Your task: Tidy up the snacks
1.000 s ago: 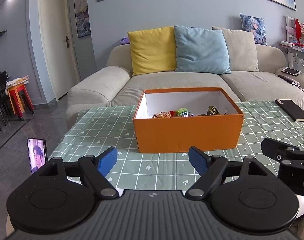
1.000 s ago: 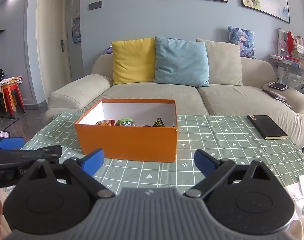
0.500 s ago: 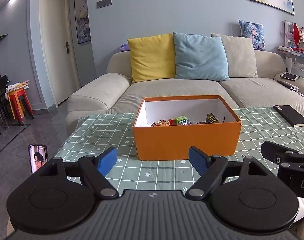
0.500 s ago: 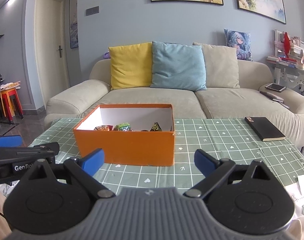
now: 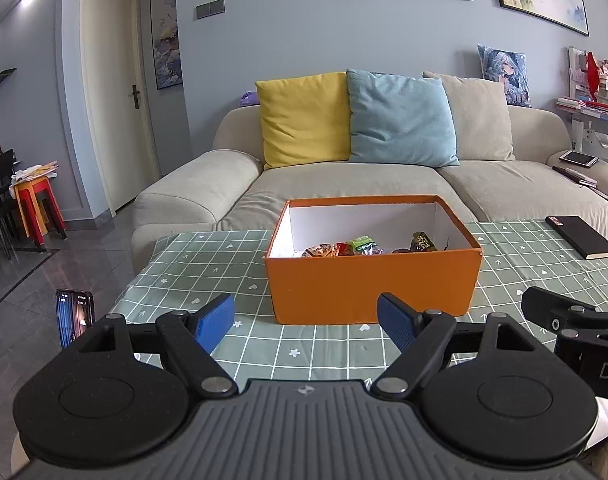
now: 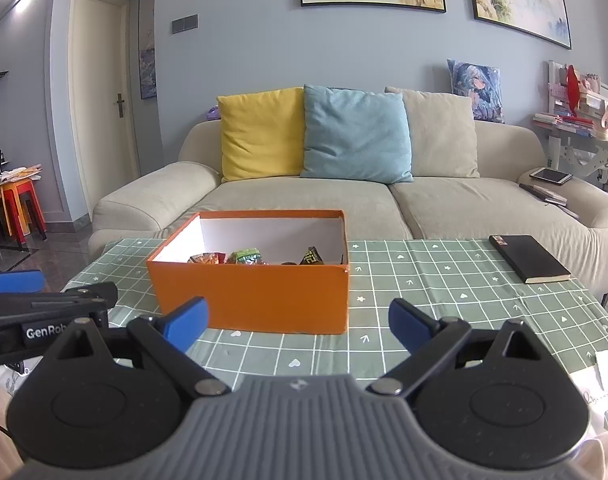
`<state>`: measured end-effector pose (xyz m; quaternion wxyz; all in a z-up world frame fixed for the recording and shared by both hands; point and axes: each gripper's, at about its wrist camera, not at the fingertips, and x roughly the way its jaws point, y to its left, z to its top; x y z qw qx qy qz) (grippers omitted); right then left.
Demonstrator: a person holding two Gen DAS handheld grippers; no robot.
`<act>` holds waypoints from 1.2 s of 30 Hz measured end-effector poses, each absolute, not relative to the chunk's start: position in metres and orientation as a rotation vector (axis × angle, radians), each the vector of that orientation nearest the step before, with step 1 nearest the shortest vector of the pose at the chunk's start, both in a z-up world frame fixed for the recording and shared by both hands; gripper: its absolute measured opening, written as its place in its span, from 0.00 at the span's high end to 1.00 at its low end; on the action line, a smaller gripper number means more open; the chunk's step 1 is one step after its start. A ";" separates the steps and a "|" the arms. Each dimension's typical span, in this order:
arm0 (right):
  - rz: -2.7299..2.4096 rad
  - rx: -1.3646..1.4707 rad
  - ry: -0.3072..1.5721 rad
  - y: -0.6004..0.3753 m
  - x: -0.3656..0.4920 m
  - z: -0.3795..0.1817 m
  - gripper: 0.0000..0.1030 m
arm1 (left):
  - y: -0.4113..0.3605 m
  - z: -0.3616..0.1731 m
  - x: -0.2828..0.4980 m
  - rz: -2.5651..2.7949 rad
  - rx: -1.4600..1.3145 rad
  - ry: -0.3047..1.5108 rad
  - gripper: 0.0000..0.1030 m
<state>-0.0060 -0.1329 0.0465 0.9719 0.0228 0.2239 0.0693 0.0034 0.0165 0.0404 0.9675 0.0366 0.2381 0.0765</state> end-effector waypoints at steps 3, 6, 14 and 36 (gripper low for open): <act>0.140 0.044 0.454 -0.133 -0.006 0.046 0.09 | 0.017 0.040 0.004 0.155 0.074 0.480 0.08; 0.140 0.043 0.455 -0.132 -0.006 0.046 0.09 | 0.017 0.040 0.003 0.154 0.074 0.479 0.08; 0.140 0.043 0.453 -0.133 -0.006 0.047 0.09 | 0.016 0.043 0.002 0.152 0.074 0.471 0.08; 0.136 0.044 0.455 -0.136 -0.006 0.046 0.09 | 0.018 0.045 0.000 0.148 0.077 0.452 0.08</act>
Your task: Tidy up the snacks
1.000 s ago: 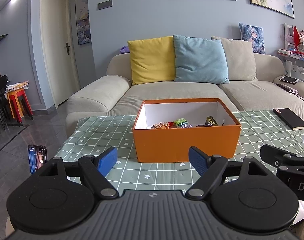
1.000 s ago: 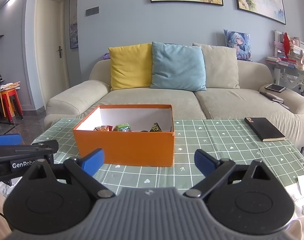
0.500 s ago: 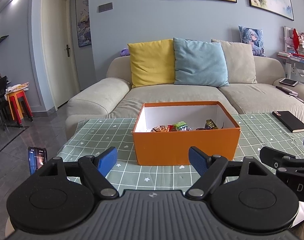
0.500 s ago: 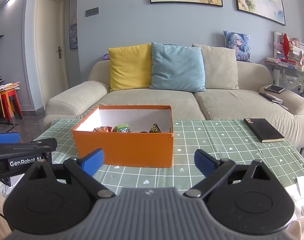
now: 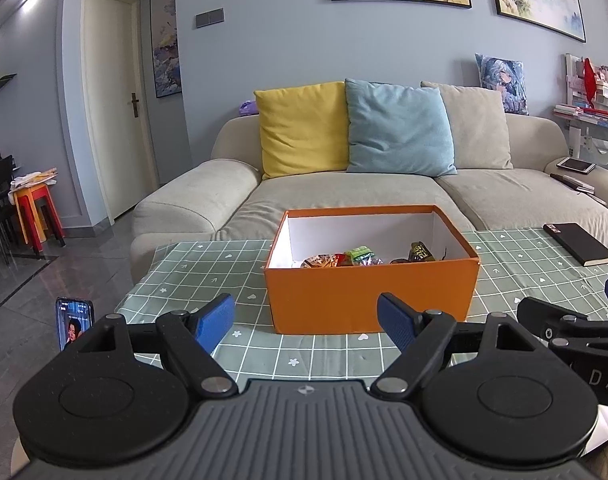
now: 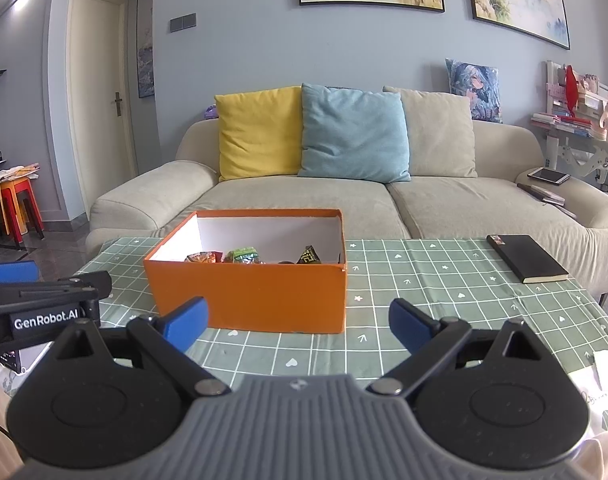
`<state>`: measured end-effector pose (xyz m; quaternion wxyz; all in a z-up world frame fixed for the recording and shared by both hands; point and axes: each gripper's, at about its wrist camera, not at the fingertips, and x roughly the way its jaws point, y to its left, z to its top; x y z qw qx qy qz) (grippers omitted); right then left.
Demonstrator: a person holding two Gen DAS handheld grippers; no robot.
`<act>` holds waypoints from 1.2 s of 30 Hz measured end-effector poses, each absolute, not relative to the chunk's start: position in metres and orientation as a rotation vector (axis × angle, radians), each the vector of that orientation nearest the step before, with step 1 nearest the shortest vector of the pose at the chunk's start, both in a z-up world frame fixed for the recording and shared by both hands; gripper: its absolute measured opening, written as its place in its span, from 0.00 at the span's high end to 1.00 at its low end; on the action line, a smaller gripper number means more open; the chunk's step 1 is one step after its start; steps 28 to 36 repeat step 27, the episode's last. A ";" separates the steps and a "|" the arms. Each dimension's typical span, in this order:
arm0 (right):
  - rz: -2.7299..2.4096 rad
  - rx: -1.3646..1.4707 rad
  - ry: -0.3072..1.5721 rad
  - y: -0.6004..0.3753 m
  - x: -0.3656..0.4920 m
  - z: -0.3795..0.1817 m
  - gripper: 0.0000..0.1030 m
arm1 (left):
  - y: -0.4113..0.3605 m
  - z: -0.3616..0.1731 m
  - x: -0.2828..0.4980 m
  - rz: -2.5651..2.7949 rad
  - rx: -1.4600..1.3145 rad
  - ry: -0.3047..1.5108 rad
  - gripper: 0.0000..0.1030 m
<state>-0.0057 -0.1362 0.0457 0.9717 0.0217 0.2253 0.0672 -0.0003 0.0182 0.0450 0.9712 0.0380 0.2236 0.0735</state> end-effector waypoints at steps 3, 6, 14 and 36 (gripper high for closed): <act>0.136 0.045 0.458 -0.137 -0.005 0.045 0.09 | 0.018 0.045 0.000 0.149 0.076 0.451 0.08; 0.135 0.046 0.461 -0.137 -0.005 0.044 0.09 | 0.018 0.045 0.000 0.153 0.080 0.446 0.08; 0.134 0.047 0.463 -0.136 -0.004 0.044 0.09 | 0.018 0.044 0.000 0.156 0.078 0.444 0.08; 0.134 0.049 0.470 -0.136 -0.003 0.040 0.09 | 0.020 0.045 -0.001 0.165 0.073 0.442 0.08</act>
